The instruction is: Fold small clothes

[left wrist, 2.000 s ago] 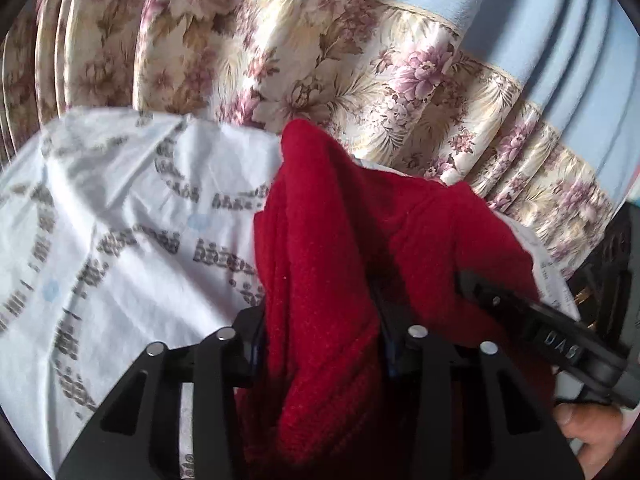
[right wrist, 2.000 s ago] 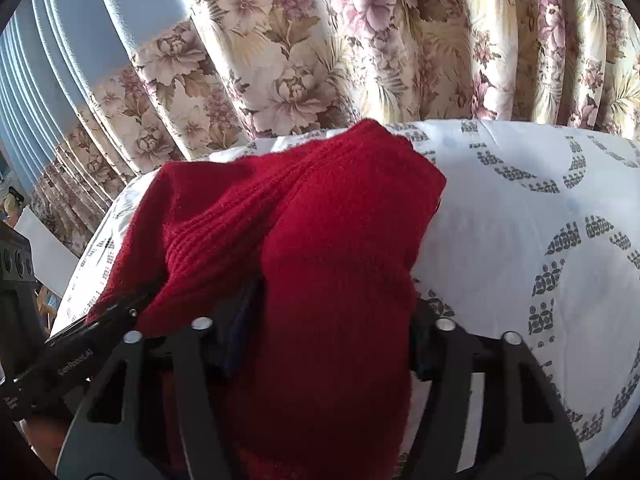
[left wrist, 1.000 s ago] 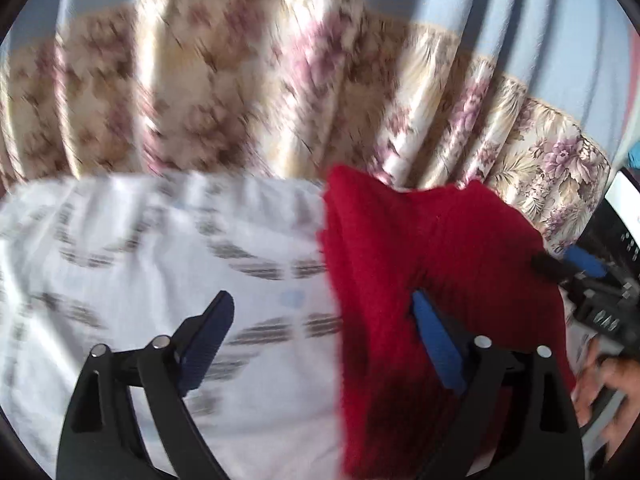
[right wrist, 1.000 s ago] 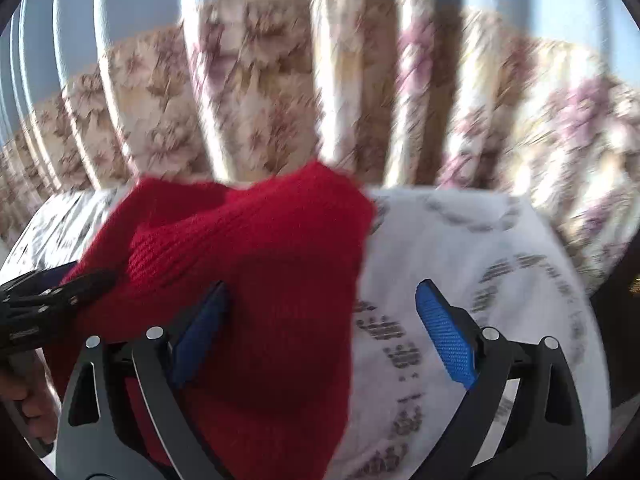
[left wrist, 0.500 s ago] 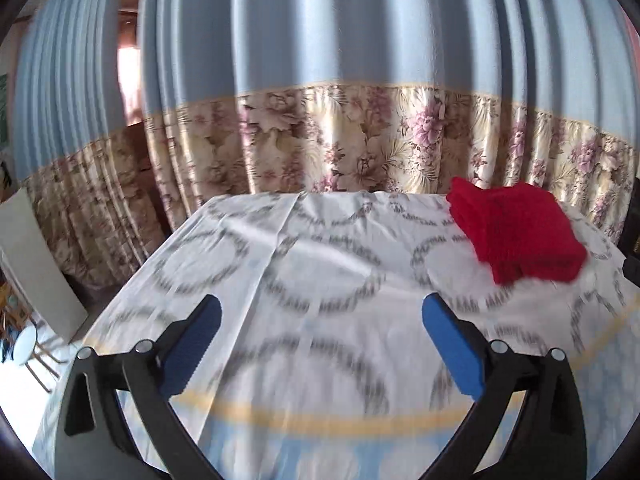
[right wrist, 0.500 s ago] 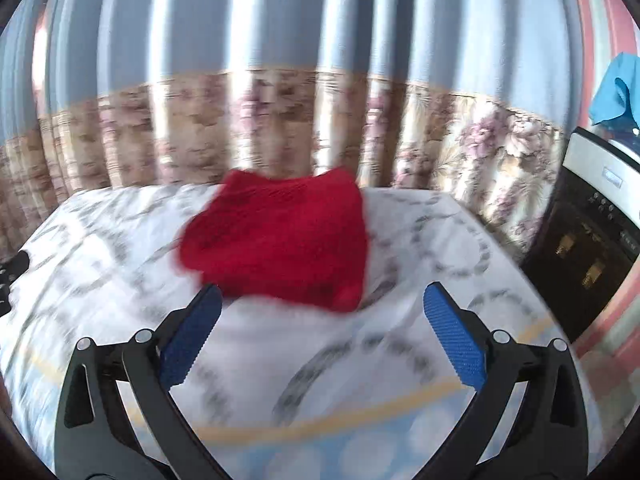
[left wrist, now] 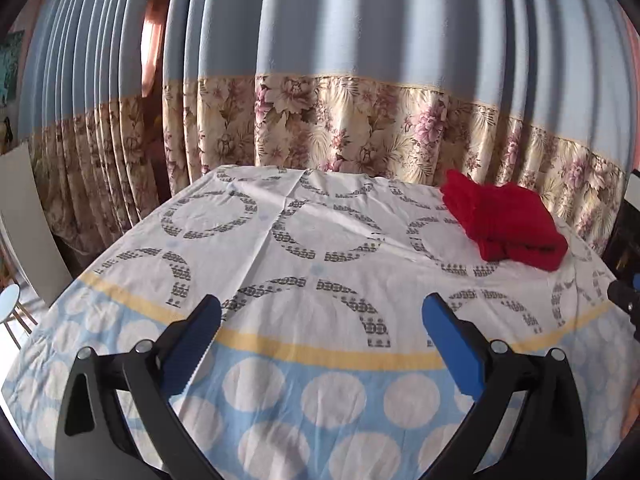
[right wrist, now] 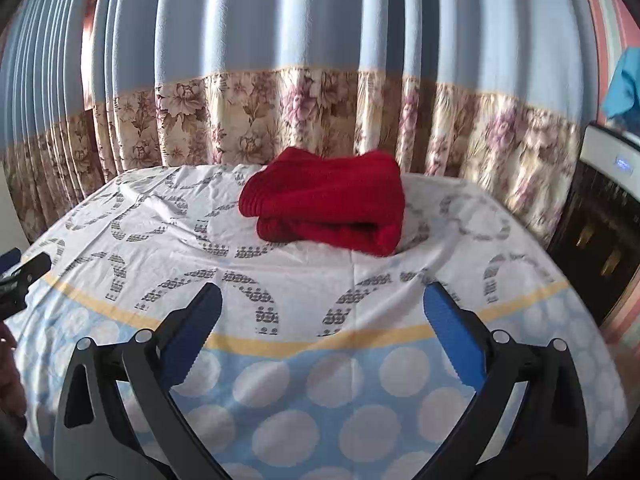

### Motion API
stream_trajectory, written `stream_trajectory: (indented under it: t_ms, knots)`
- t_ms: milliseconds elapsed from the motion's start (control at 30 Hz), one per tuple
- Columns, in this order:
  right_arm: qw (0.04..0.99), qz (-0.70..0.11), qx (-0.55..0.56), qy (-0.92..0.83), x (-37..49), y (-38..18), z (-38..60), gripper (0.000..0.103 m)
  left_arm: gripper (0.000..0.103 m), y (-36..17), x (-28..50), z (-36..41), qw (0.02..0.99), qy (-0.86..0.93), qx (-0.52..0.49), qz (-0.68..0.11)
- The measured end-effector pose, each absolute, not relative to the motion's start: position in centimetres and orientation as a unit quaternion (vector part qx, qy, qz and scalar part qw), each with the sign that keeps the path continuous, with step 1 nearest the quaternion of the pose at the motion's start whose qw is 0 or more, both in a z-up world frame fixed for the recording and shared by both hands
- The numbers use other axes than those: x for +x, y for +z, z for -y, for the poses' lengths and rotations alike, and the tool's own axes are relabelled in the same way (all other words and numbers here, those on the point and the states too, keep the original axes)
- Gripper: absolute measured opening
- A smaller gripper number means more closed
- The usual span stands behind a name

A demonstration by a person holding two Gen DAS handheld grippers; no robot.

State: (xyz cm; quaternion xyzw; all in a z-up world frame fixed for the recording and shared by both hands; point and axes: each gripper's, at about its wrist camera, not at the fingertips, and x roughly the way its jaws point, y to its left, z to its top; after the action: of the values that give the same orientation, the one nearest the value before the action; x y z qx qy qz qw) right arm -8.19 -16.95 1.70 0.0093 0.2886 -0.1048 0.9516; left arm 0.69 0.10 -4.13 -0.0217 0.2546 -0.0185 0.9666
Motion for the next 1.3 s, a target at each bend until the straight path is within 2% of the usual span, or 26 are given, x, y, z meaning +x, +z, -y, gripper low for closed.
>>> stream_trajectory:
  t_ms: [233,567,733,1300]
  knots:
    - [0.953,-0.283,-0.004,-0.107,-8.3,1.7,16.9,0.100,0.101,-4.1,0.9,2.0,0.969,-0.024,0.015,-0.245]
    - [0.953,-0.282,0.020,-0.108,-8.2,1.0,18.0,0.100,0.101,-4.1,1.4,2.5,0.968,-0.067,-0.013,-0.241]
    - [0.953,-0.281,0.022,-0.108,-8.1,0.8,18.2,0.100,0.101,-3.9,1.5,3.3,0.970,-0.058,0.021,-0.235]
    - [0.953,-0.287,0.019,-0.094,-7.6,0.7,17.2,0.100,0.101,-4.6,1.5,3.4,0.969,-0.057,0.038,-0.239]
